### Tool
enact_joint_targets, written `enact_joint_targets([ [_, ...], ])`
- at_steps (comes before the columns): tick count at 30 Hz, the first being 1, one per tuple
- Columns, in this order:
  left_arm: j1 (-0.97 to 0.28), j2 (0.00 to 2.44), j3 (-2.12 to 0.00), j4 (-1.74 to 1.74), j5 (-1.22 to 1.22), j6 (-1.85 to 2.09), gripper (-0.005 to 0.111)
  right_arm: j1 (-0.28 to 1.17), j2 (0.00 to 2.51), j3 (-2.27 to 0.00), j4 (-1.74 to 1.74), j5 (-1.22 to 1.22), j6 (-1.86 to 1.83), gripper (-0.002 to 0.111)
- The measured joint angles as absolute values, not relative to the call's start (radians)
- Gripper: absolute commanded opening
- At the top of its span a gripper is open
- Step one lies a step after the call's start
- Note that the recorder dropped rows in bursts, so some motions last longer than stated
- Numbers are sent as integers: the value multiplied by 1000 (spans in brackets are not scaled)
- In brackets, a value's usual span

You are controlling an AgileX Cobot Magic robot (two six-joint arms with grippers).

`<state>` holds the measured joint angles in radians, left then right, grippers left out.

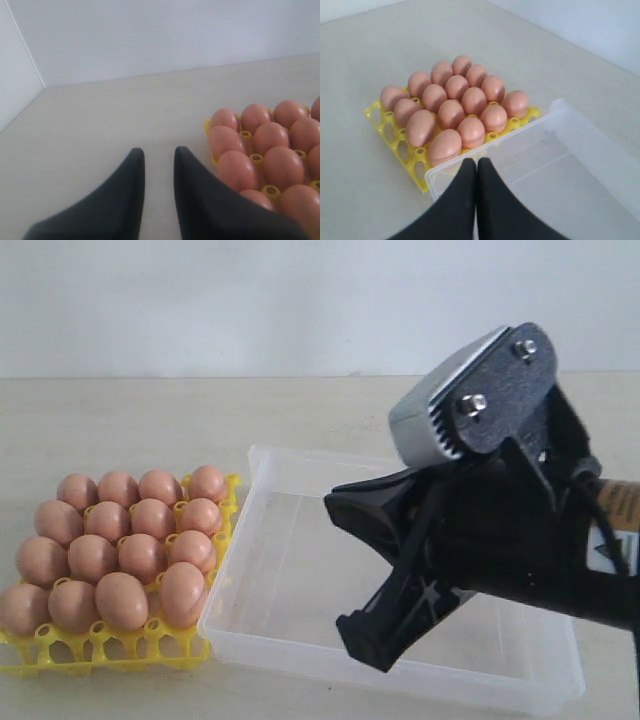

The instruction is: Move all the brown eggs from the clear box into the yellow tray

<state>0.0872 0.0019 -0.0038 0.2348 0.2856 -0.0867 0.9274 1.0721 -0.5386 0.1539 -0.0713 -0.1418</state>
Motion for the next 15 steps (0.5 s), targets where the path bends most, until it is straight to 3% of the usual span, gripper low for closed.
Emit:
enact_joint_targets([
  [15, 87, 2, -4, 235, 286, -87, 22, 868, 900, -495, 147, 40, -194, 0],
])
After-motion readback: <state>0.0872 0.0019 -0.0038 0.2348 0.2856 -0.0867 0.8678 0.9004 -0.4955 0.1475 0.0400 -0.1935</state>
